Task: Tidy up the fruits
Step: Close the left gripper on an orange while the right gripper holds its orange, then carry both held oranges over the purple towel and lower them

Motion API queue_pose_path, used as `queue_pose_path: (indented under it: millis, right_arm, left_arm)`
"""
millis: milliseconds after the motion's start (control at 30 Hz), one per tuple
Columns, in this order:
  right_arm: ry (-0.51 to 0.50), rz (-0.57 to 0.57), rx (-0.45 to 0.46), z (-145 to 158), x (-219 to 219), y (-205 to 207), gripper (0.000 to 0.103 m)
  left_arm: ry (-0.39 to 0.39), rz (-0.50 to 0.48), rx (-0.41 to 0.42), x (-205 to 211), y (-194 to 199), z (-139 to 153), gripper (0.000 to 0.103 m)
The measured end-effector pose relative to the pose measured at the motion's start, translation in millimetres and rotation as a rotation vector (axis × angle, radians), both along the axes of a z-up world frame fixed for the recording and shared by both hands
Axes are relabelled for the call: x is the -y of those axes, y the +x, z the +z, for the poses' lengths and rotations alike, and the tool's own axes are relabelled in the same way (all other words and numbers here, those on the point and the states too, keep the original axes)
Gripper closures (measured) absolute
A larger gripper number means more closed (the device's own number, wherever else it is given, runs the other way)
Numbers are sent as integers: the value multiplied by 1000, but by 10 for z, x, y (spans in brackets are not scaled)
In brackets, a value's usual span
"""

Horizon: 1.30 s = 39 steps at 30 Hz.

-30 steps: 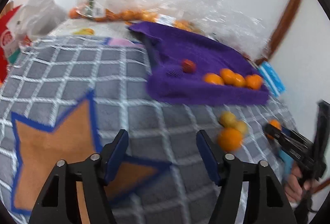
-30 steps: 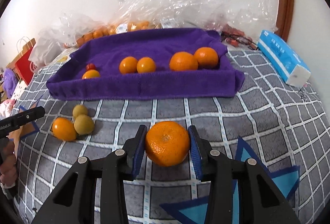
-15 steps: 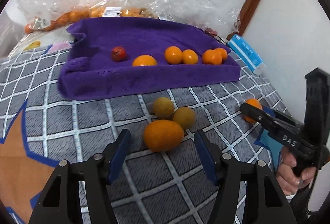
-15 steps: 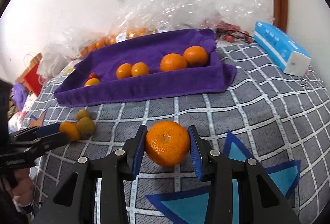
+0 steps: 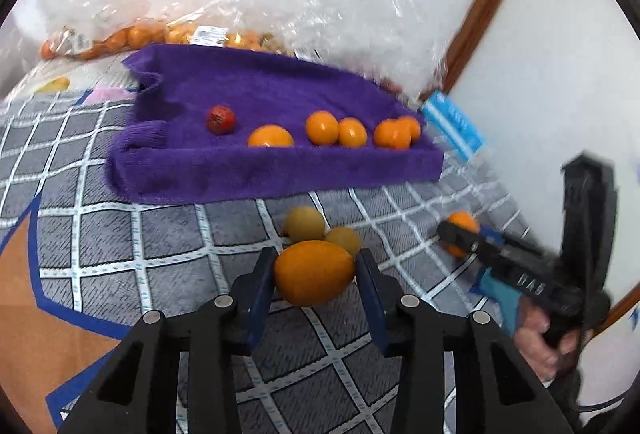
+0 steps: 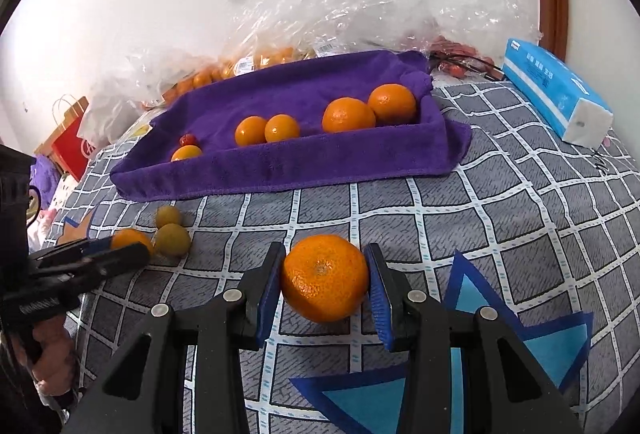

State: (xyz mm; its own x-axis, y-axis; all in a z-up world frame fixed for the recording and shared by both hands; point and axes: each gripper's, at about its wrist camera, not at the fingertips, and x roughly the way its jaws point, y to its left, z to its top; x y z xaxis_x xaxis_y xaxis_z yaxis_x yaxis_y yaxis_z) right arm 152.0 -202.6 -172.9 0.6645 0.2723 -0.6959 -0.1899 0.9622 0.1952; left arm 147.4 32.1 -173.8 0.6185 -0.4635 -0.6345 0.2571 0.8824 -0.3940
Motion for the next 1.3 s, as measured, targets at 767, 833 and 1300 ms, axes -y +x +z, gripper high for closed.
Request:
queue_pose_path:
  millis: [767, 833, 1300]
  right_arm:
    - [6, -2, 35, 55, 7, -59, 63]
    - [8, -5, 38, 61, 8, -66, 63]
    - [-32, -50, 27, 67, 1, -45, 63]
  left_arm:
    - [-31, 55, 88, -94, -124, 115, 65]
    - [-34, 66, 90, -114, -121, 117, 65]
    - [-3, 155, 115, -267, -202, 215, 65]
